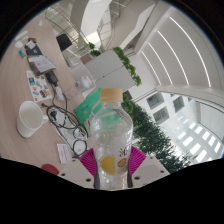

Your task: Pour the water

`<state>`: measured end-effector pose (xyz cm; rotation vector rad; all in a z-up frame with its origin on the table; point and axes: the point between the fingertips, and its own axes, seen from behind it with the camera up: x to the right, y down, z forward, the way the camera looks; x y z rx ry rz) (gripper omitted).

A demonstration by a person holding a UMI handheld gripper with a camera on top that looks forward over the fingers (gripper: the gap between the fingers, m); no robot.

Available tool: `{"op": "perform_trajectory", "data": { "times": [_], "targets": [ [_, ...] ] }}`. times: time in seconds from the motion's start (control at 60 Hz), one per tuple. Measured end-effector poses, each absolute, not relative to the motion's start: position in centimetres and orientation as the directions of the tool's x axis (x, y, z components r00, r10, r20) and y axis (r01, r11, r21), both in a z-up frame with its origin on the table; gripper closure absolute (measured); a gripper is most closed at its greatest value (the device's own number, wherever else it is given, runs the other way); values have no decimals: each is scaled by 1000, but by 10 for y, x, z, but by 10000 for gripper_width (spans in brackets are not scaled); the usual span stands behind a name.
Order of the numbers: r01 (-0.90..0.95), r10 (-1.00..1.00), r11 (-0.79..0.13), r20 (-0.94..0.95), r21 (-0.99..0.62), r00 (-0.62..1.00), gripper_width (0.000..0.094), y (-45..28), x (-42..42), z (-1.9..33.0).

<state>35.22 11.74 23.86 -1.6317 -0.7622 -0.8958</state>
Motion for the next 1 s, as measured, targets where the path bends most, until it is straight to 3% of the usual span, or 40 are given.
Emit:
{"op": "perform_trajectory", "data": {
  "times": [0.05,0.15,0.267,0.333,0.45,0.667,0.75,0.817,0.883,0.917,0.95,1.0],
  "targets": [
    [940,98,-184,946,-287,308,566,122,339,248],
    [987,161,-121,983,102,-82,565,145,307,217],
    [877,177,-11,865,480,-470,566,162,284,204],
    [777,170,4,765,630,-621,564,171,281,208],
    [645,192,44,627,763,-755,564,174,273,204],
    [649,154,79,634,757,-758,563,176,256,203],
    [730,161,64,715,680,-680,564,185,258,211],
    [893,125,18,885,451,-449,565,194,250,235],
    [996,92,-93,996,-8,17,563,198,263,260],
    [970,55,-87,971,-229,234,562,195,264,272],
    [850,25,-121,855,-512,518,561,184,280,272],
    [610,-25,-135,619,-781,785,551,178,300,270]
  ]
}}
